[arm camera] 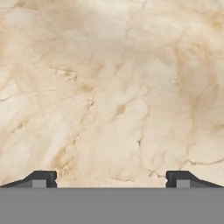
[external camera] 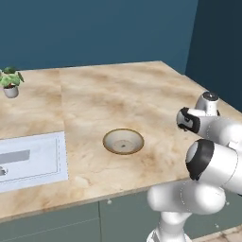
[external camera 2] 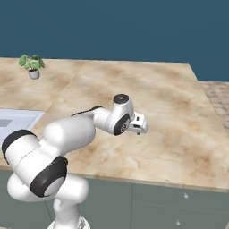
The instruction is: Pick the mug and place it in the sink. Pick the bowl and place it in the open cabinet and then close the cabinet.
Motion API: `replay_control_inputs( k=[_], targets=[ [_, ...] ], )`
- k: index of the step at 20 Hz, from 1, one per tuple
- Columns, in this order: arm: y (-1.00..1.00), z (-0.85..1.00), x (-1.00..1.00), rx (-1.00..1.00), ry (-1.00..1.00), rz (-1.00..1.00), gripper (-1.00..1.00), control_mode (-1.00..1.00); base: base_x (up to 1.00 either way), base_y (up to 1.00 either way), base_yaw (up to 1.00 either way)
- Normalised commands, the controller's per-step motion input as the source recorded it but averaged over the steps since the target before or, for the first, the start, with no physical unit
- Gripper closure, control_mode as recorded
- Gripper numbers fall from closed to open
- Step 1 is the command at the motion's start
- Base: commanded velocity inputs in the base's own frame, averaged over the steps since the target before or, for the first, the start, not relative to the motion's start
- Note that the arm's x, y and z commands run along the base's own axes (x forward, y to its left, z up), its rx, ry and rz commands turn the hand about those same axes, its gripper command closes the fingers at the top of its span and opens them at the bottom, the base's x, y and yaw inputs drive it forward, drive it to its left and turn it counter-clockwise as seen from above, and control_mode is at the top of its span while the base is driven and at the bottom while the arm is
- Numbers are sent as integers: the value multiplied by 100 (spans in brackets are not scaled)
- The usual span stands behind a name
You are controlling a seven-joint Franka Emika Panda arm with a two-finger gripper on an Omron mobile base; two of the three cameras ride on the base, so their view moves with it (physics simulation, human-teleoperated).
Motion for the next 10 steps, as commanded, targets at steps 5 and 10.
replay_control_inputs(
  k=[5, 10],
  targets=[
    [0, 0, 0, 0, 0, 0, -100, 100, 10, 62, -9],
    [0, 0, 0, 0, 0, 0, -100, 100, 47, 35, -10]
  ],
)
